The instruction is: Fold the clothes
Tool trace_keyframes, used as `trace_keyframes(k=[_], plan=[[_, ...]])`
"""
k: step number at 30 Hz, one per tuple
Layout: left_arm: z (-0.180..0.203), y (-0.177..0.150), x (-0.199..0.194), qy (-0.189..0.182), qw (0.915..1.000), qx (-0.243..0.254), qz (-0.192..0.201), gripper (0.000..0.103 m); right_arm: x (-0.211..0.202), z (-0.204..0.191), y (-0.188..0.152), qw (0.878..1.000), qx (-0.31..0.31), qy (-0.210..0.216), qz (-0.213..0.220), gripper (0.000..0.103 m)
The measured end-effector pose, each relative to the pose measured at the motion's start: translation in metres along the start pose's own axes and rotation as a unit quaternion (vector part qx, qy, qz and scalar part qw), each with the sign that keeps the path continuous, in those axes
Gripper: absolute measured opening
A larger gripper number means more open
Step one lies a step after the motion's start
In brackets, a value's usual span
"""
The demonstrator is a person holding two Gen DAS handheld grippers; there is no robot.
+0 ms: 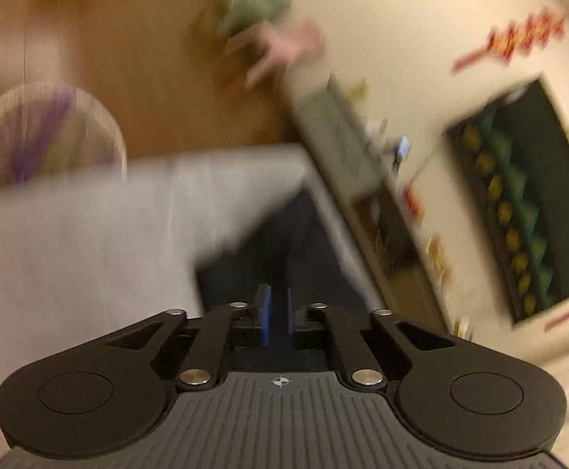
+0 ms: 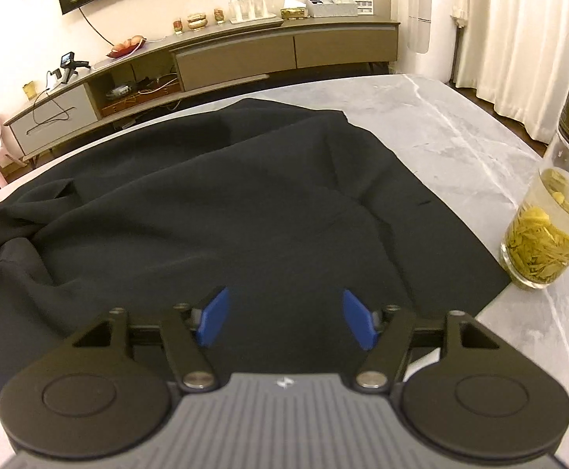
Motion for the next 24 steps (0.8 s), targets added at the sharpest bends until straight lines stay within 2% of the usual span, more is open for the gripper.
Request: trace_keyframes(k=[2, 3, 5, 7, 11, 13, 17, 19, 20, 21, 22, 23, 24], plan=[[0.007, -0.012, 0.016, 0.016, 0.9994, 0.025, -0.02, 0.036, -0.003, -0.002, -0.003, 1.0, 0.0, 0.0, 0.001, 0.069], [0.009, -0.016, 0.024, 0.017, 0.9992, 0.021, -0.031, 0.052, -0.004, -0.002, -0.004, 1.0, 0.001, 0.001, 0.002, 0.069], [0.013, -0.021, 0.039, 0.01, 0.9989, 0.011, -0.044, 0.057, -0.007, -0.004, -0.006, 1.0, 0.001, 0.001, 0.003, 0.07], [0.016, -0.024, 0.052, 0.012, 0.9981, 0.003, -0.06, 0.076, -0.008, -0.004, -0.007, 1.0, 0.003, 0.001, 0.004, 0.071], [0.015, -0.035, 0.068, 0.027, 0.9959, -0.017, -0.085, 0.076, -0.009, -0.004, -0.006, 1.0, 0.006, 0.005, 0.005, 0.071], [0.016, -0.041, 0.068, 0.02, 0.9951, -0.028, -0.093, 0.077, -0.01, -0.006, -0.005, 1.0, 0.005, 0.008, 0.007, 0.072], [0.024, -0.042, 0.086, 0.02, 0.9957, -0.016, -0.089, 0.079, -0.01, -0.011, -0.003, 1.0, 0.001, 0.017, 0.01, 0.073], [0.025, -0.039, 0.097, 0.023, 0.9966, -0.013, -0.078, 0.066, -0.008, -0.012, -0.003, 1.0, 0.0, 0.02, 0.008, 0.073], [0.026, -0.037, 0.101, 0.024, 0.9973, -0.006, -0.069, 0.055, -0.007, -0.012, -0.003, 1.0, 0.0, 0.021, 0.006, 0.073], [0.03, -0.034, 0.106, 0.031, 0.9975, 0.009, -0.063, 0.013, -0.005, -0.013, -0.002, 1.0, -0.001, 0.022, 0.004, 0.073], [0.035, -0.03, 0.109, 0.035, 0.9977, 0.024, -0.052, 0.002, -0.004, -0.013, -0.002, 1.0, -0.001, 0.022, 0.002, 0.073], [0.041, -0.024, 0.102, 0.024, 0.9988, 0.036, -0.023, 0.0, -0.003, -0.012, -0.003, 1.0, 0.001, 0.023, 0.0, 0.073], [0.054, -0.018, 0.083, -0.008, 0.9982, 0.057, 0.018, 0.0, -0.002, -0.009, -0.003, 1.0, 0.006, 0.022, -0.002, 0.073]])
Point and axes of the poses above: each gripper's, at about its wrist camera, not at the fingertips, and x roughly the way its jaws point, z to its right, y to its top, the point moved 4 cm from there along x, roughly the way its jaws point, and after that the axes turned 11 degrees about y, right-handed, at the moved point
